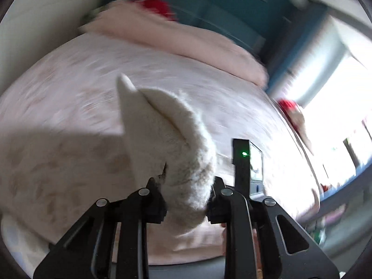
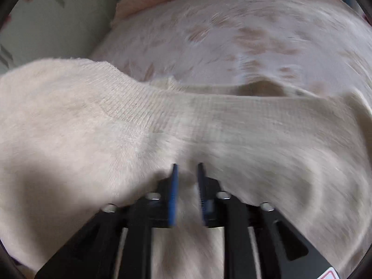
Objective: Fold small clothes
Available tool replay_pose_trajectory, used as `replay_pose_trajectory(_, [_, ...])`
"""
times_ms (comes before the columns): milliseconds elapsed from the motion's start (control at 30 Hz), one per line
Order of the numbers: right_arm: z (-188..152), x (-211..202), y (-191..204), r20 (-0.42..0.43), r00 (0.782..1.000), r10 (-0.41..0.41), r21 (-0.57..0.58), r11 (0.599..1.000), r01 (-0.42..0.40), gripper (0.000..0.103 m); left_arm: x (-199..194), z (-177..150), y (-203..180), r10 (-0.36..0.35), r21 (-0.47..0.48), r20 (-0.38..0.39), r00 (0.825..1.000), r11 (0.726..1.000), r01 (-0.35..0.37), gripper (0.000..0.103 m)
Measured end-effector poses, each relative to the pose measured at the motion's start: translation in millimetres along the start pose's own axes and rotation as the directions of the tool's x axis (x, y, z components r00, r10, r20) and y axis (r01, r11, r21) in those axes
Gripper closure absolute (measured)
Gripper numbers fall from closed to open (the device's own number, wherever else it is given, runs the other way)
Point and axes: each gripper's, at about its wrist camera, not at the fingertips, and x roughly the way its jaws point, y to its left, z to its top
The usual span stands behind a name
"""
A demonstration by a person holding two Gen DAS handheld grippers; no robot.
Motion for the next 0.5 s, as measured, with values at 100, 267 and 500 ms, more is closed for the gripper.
replay_pose_trajectory(100, [-21,-54,-50,0.057,0.998,-0.022,0.073,0.997,0.017,0.071,31,-13,-55,-0.020,0.123,-0.070,0.997,0.992,0.029,0.080])
replay_pose_trajectory(267, [-61,-119,-123,0.104,0.986,-0.131,0.180,0.977,0.111,0.057,105,-73,-114,0.013,0.288,-0.234,0.972,0.956,0.057,0.069])
replay_pose_trajectory(500, [-70,-131,-134,0.125,0.992,0.003,0.240,0.970,-0.033,0.031,65,-124,-103,0.061,0.443,-0.149,0.987,0.896,0.012,0.018])
